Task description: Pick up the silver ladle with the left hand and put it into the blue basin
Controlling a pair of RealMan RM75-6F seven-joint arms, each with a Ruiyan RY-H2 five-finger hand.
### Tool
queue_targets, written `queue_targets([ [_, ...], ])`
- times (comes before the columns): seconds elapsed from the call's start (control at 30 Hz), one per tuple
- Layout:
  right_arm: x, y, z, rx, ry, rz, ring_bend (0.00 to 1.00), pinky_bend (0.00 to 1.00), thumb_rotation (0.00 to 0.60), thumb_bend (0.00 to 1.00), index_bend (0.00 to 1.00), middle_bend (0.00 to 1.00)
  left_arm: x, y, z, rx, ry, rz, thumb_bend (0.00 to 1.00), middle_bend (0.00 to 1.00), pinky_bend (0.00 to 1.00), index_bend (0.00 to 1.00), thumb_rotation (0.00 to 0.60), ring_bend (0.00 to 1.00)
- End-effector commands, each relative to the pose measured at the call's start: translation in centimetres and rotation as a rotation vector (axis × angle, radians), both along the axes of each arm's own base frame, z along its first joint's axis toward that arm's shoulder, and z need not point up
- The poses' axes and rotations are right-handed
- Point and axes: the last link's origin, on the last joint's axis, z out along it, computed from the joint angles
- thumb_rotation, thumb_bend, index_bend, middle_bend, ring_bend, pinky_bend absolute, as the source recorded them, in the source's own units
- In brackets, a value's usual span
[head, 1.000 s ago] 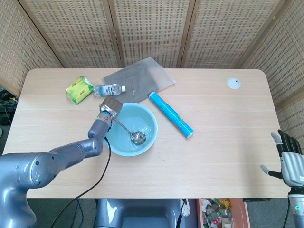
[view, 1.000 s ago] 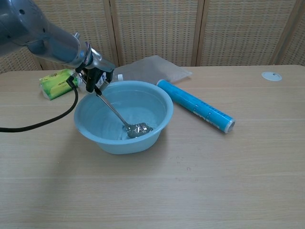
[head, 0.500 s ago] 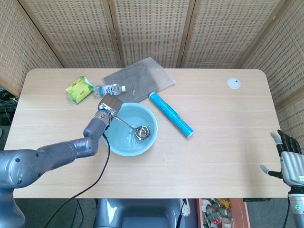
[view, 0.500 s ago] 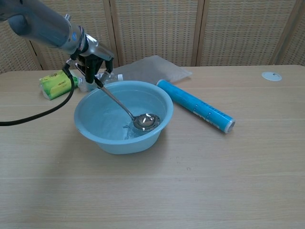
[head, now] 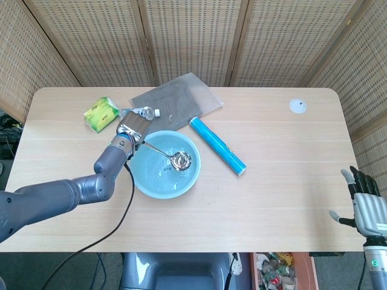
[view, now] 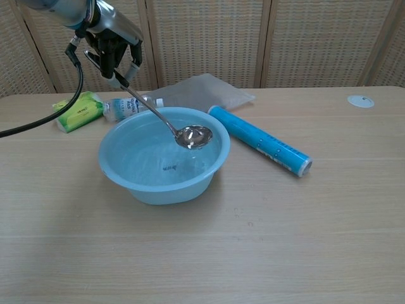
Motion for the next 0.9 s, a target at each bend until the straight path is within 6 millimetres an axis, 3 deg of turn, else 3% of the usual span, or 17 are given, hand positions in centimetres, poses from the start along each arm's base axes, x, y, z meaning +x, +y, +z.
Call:
queue_targets([
  [0.03,0.0,0.0,-0.2,0.003,0.002,-0.002,0.0,0.0,0.6,0.0,0.0,0.0,0.4,-0.2,0.9,0.012,0.008,-0.013,0.52,0.94,0.97,0.93,0.6,0.91],
  [0.9,0.3,0.1,-0.7,0.007,0.026,0.004,0.0,0.0,0.6,0.0,0.0,0.0,0.2,-1.2,4.0,0.035,0.015,0.003,0.52,0.94,0.97,0.93,0.6,0.91],
])
